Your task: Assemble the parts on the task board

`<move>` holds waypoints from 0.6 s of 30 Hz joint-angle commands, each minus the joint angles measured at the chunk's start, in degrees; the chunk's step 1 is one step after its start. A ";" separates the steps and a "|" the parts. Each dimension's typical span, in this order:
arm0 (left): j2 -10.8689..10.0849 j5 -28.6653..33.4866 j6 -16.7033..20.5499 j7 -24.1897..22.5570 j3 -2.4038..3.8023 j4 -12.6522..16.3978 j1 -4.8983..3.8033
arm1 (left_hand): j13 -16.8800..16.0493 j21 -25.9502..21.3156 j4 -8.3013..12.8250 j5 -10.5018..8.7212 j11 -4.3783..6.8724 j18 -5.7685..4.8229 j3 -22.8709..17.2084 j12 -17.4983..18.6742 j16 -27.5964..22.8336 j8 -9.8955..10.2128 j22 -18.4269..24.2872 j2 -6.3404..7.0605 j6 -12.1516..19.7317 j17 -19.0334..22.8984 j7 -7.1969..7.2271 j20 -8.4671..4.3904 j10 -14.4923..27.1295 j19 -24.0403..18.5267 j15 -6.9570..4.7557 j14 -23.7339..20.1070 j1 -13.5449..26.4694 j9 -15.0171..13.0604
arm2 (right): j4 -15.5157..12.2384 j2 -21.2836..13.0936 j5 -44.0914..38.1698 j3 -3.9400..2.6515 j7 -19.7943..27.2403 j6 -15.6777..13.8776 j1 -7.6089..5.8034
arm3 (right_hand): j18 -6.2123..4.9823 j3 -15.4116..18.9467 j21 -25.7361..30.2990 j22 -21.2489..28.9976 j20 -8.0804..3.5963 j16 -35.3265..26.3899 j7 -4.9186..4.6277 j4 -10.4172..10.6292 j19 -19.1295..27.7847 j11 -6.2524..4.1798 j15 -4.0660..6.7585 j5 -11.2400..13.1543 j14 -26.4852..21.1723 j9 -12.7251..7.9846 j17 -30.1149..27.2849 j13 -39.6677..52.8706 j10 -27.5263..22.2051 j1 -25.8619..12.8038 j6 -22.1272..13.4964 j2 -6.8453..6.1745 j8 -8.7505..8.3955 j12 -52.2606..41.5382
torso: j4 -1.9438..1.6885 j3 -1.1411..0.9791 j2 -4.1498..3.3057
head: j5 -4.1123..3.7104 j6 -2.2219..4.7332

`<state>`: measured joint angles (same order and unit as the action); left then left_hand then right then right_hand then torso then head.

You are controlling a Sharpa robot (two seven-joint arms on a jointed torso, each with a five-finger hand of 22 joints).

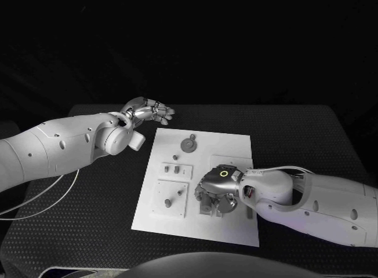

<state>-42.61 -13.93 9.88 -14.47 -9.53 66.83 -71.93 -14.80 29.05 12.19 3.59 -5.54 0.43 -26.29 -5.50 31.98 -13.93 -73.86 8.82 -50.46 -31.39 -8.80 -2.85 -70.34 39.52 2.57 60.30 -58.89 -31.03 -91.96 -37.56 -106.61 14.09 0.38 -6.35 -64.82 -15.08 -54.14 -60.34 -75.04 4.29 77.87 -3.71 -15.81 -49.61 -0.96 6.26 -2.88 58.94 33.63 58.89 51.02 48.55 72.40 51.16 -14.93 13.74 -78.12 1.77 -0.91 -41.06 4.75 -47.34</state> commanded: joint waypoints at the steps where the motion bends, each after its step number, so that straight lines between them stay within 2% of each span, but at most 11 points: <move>1: 0.10 0.22 -0.94 -0.34 0.03 0.05 -0.01 | 0.10 -0.34 -0.39 -0.07 -0.16 -0.43 0.03 -0.32 -0.32 -0.22 -0.08 -0.49 0.27 -0.07 -0.03 0.18 0.28 0.32 0.27 0.17 -0.05 0.07 | 0.11 0.00 0.40 0.00 -0.33 1.87 0.04 | 0.08 0.25 -0.22 -0.49 0.12 0.21 0.49 -0.07 0.59 0.01 -0.06 0.10 -0.68 -0.37 -0.16 -0.19 -0.50 -0.40 -1.40 -0.11 -0.64 -0.24 | -0.02 0.04 0.00 | 0.00 -0.05; 4: 0.06 0.22 -0.95 -0.31 0.03 0.06 -0.01 | 0.10 -0.35 -0.39 -0.06 -0.16 -0.43 0.01 -0.32 -0.34 -0.24 -0.09 -0.53 0.23 -0.09 0.00 0.19 0.28 0.32 0.27 0.17 -0.08 0.07 | 0.44 0.12 0.40 0.00 -0.64 2.48 0.04 | 0.08 0.01 -0.06 -0.46 0.26 0.18 0.69 0.02 1.04 0.15 -0.19 0.10 -1.17 -0.97 -0.32 -0.40 -1.09 -0.08 -4.02 -0.46 -1.81 -0.20 | -0.02 0.04 -0.01 | 0.01 -0.19; 5: 0.06 0.22 -0.93 -0.31 0.03 0.07 -0.01 | 0.10 -0.36 -0.38 -0.05 -0.16 -0.43 0.01 -0.33 -0.35 -0.25 -0.09 -0.53 0.23 -0.10 0.00 0.19 0.28 0.32 0.27 0.17 -0.08 0.07 | 0.44 0.09 0.40 0.00 -0.72 2.62 0.04 | 0.12 -0.05 0.02 -0.48 0.37 0.18 1.15 0.14 1.31 0.27 -0.30 0.10 -1.47 -1.14 -0.35 -0.44 -1.42 -0.02 -4.89 -0.51 -2.14 -0.23 | 0.00 0.03 -0.01 | 0.00 -0.22; 6: 0.06 0.22 -0.93 -0.32 0.03 0.07 -0.01 | 0.10 -0.36 -0.38 -0.05 -0.16 -0.43 0.01 -0.33 -0.35 -0.25 -0.10 -0.53 0.23 -0.10 0.00 0.19 0.29 0.32 0.27 0.17 -0.09 0.07 | 0.47 0.09 0.44 0.00 -0.68 2.71 0.04 | 0.09 -0.02 0.01 -0.51 0.44 0.25 1.19 0.22 1.44 0.34 -0.37 0.10 -1.64 -1.28 -0.36 -0.46 -1.62 -0.01 -5.63 -0.61 -2.42 -0.30 | -0.01 0.05 -0.01 | -0.03 -0.22; 14: 0.03 0.22 -0.91 -0.30 0.03 0.07 -0.01 | 0.11 -0.39 -0.36 -0.05 -0.16 -0.43 0.02 -0.33 -0.39 -0.28 -0.13 -0.53 0.20 -0.14 0.01 0.19 0.30 0.31 0.28 0.16 -0.12 0.07 | 0.49 0.04 0.62 0.00 -0.79 2.68 0.04 | 0.08 0.20 -0.05 -0.62 0.64 0.48 1.65 0.42 1.85 0.57 -0.58 0.10 -2.11 -1.34 -0.40 -0.52 -2.16 0.04 -6.58 -0.68 -2.50 -0.57 | 0.02 -0.02 -0.02 | 0.00 -0.25; 18: 0.02 0.22 -0.87 -0.30 0.03 0.04 -0.01 | 0.11 -0.41 -0.36 -0.05 -0.16 -0.43 0.02 -0.34 -0.41 -0.29 -0.14 -0.52 0.20 -0.16 0.01 0.20 0.30 0.31 0.28 0.16 -0.13 0.07 | 0.47 -0.17 0.63 0.00 -0.34 0.62 0.03 | 0.08 0.23 -0.08 -0.64 0.67 0.54 1.54 0.47 1.88 0.60 -0.60 0.10 -2.15 -1.32 -0.41 -0.53 -2.20 0.05 -6.61 -0.66 -2.44 -0.64 | 0.02 -0.01 0.00 | -0.04 -0.19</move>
<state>-42.66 -13.93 9.76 -14.41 -9.53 66.81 -71.93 -14.75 28.83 12.20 3.60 -5.54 0.43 -26.29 -5.50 31.75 -13.93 -73.91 8.82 -50.46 -31.49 -8.80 -2.85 -70.34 39.52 2.57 60.30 -58.89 -31.04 -91.47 -37.61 -105.98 14.09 -0.16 -4.85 -64.82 -15.09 -53.99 -60.34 -75.04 5.01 78.23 -2.04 -15.65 -48.26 -0.52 5.60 -2.88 57.27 32.29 58.57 50.56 46.78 72.40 44.87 -14.93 11.43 -78.56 1.77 -0.91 -41.06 4.72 -47.57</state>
